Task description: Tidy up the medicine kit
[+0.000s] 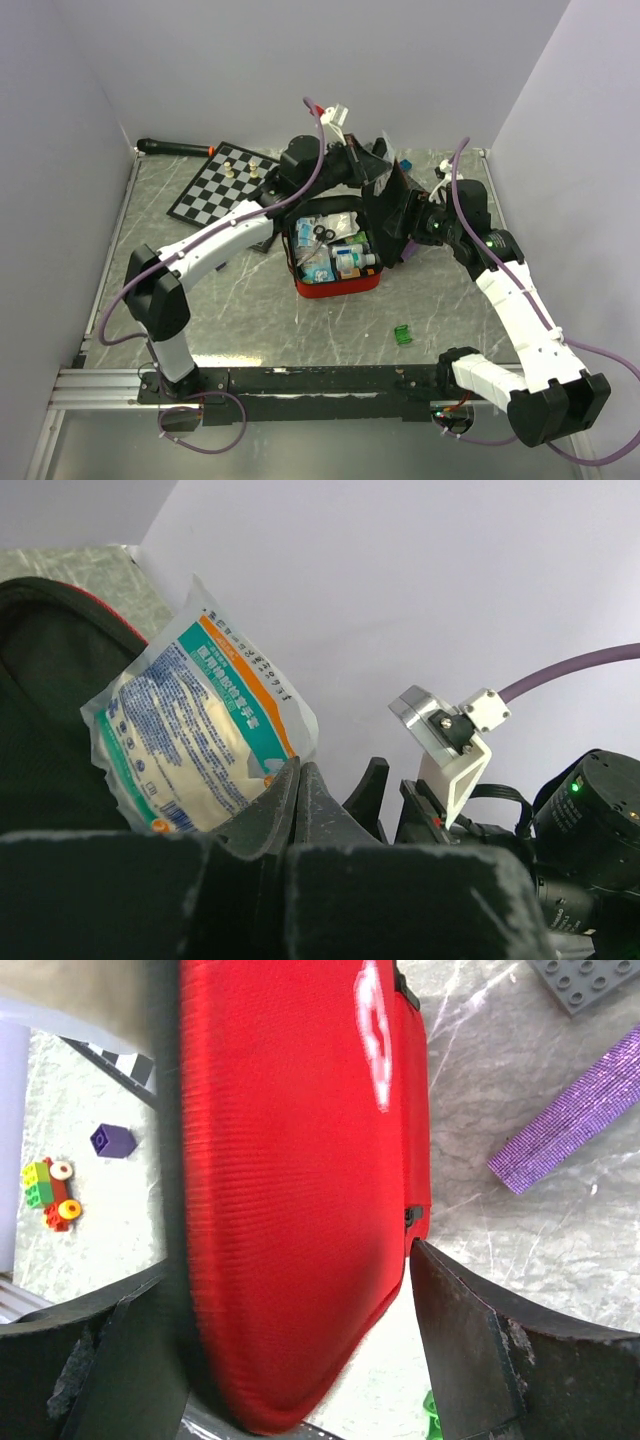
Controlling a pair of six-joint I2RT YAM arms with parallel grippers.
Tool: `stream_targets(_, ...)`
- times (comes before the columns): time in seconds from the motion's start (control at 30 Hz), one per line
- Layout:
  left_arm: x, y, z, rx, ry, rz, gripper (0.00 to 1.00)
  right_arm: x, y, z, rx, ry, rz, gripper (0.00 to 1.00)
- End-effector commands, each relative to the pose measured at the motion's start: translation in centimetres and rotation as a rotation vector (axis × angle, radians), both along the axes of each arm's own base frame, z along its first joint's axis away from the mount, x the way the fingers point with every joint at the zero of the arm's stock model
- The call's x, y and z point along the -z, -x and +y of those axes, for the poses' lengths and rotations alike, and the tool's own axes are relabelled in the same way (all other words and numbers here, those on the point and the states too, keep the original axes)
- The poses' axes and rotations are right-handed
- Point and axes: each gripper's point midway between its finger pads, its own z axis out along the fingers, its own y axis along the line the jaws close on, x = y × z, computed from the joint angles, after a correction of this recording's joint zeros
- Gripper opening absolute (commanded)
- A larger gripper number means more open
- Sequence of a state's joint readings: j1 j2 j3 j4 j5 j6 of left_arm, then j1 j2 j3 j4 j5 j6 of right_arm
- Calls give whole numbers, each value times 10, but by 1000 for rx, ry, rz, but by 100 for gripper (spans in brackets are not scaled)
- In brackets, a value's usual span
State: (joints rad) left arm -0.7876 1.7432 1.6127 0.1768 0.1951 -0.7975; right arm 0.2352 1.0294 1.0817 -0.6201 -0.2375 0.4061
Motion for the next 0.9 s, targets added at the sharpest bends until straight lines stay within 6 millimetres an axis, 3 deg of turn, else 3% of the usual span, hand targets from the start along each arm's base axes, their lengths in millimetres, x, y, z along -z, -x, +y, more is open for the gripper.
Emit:
stream_targets(0.0, -41, 6, -12, 20, 104, -71, 1, -14, -1, 2, -3, -45, -47, 84)
stream_targets(0.87, -5, -14, -28, -110, 176, 55, 1, -27, 3, 9, -41, -121, -81, 84)
